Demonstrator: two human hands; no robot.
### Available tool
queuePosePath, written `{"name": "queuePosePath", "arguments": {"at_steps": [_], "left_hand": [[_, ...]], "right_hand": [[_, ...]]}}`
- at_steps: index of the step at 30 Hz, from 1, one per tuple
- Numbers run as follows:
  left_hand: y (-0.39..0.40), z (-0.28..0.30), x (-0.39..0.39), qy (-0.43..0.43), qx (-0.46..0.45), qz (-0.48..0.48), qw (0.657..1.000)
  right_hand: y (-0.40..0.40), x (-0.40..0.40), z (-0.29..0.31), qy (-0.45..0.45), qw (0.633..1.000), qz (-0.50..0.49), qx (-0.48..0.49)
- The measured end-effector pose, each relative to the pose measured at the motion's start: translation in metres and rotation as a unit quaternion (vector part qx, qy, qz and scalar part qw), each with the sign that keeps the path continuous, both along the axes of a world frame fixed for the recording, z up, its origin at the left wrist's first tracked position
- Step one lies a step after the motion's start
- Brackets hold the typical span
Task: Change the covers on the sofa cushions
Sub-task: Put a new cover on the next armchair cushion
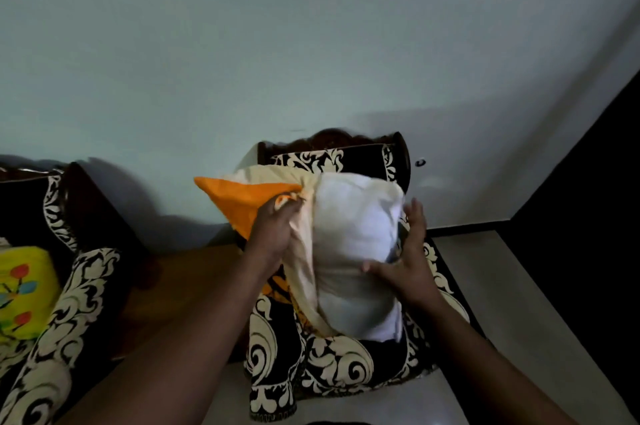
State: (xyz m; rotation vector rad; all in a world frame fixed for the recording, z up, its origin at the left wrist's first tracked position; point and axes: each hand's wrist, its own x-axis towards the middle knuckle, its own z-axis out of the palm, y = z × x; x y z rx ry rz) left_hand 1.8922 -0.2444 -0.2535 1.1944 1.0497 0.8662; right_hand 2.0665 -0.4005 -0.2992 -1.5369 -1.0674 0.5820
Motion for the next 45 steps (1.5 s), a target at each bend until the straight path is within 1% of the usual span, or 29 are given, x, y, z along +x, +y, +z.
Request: {"name": "queuePosePath", "arguments": {"at_steps": [3,5,7,8,10,11,12,13,14,15,16,17,18,20,21,22,23,24,25,27,28,29,30,32,34,36,41,42,45], "left_hand": [[-0.022,-0.008,0.008,-0.003,0.009,-0.033,0.999],[-0.020,-0.007,0.006,0.028,0.045,-0.050,0.997],[-0.008,-0.004,0.001,0.114,0.106,-0.101,0.983],[-0.001,-0.002,-0.002,0.167,0.145,-0.128,0.967],[0.006,0.000,-0.005,0.241,0.196,-0.174,0.935],[0.003,0.000,-0.005,0.244,0.199,-0.187,0.931],[-0.003,-0.001,-0.005,0.211,0.182,-0.193,0.941],[-0.011,-0.002,-0.004,0.152,0.156,-0.193,0.957],[-0.021,0.000,-0.001,0.092,0.139,-0.203,0.965],[-0.031,0.002,0.002,0.048,0.137,-0.232,0.962],[-0.038,0.006,0.004,0.031,0.152,-0.271,0.950],[-0.042,0.010,0.005,0.035,0.175,-0.303,0.936],[-0.040,0.014,0.003,0.060,0.207,-0.305,0.928],[-0.027,0.020,-0.006,0.164,0.292,-0.210,0.919],[-0.018,0.020,-0.012,0.239,0.333,-0.138,0.902],[-0.011,0.022,-0.021,0.308,0.364,-0.066,0.877],[-0.004,0.024,-0.026,0.340,0.386,-0.009,0.858],[0.002,0.026,-0.029,0.346,0.408,0.014,0.845],[0.009,0.026,-0.029,0.360,0.417,-0.006,0.835],[0.024,0.024,-0.027,0.418,0.368,-0.111,0.823],[0.029,0.021,-0.026,0.451,0.324,-0.165,0.815],[0.032,0.016,-0.025,0.461,0.296,-0.190,0.815],[0.033,0.012,-0.024,0.452,0.285,-0.181,0.826],[0.028,0.008,-0.021,0.417,0.323,-0.126,0.840],[0.018,0.007,-0.017,0.386,0.370,-0.094,0.840],[0.014,0.002,-0.017,0.372,0.378,-0.090,0.843],[0.024,-0.019,-0.035,0.451,0.275,-0.155,0.835],[0.024,-0.029,-0.039,0.475,0.260,-0.159,0.826],[0.019,-0.069,-0.042,0.563,0.256,-0.174,0.766]], "right_hand": [[0.020,0.001,0.011,-0.044,0.998,-0.024,-0.038],[0.021,0.000,0.012,-0.060,0.997,-0.040,-0.015],[0.019,-0.010,0.007,-0.079,0.996,-0.028,-0.004],[0.016,-0.018,0.005,-0.084,0.996,-0.021,-0.014],[0.020,-0.030,-0.007,-0.138,0.987,-0.013,-0.077],[0.024,-0.033,-0.014,-0.170,0.978,0.009,-0.120],[0.028,-0.035,-0.020,-0.209,0.963,0.060,-0.160],[0.033,-0.031,-0.027,-0.265,0.942,0.091,-0.182],[0.036,-0.027,-0.028,-0.318,0.926,0.085,-0.183],[0.036,-0.024,-0.028,-0.360,0.916,0.066,-0.164],[0.036,-0.024,-0.025,-0.370,0.916,0.063,-0.141],[0.036,-0.025,-0.027,-0.370,0.918,0.063,-0.125],[0.033,-0.032,-0.019,-0.357,0.926,0.056,-0.107],[0.029,-0.041,-0.010,-0.318,0.946,0.025,-0.054],[0.027,-0.045,-0.006,-0.310,0.950,0.007,-0.029],[0.028,-0.053,0.001,-0.330,0.944,-0.008,-0.009],[0.028,-0.059,0.005,-0.370,0.929,-0.020,0.013],[0.028,-0.064,0.005,-0.415,0.909,-0.015,0.026],[0.026,-0.067,0.003,-0.462,0.886,-0.006,0.043],[0.022,-0.063,-0.005,-0.532,0.844,0.028,0.062],[0.020,-0.057,-0.007,-0.550,0.831,0.034,0.072],[0.018,-0.051,-0.008,-0.564,0.821,0.032,0.085],[0.016,-0.047,-0.005,-0.573,0.814,0.029,0.097],[0.017,-0.041,0.000,-0.583,0.805,0.019,0.108],[0.021,-0.038,0.005,-0.584,0.805,0.025,0.100],[0.024,-0.039,0.005,-0.592,0.799,0.044,0.093],[0.030,-0.046,-0.014,-0.600,0.791,0.104,0.059],[0.032,-0.051,-0.020,-0.602,0.788,0.118,0.054],[0.036,-0.067,-0.042,-0.612,0.771,0.176,0.022]]}}
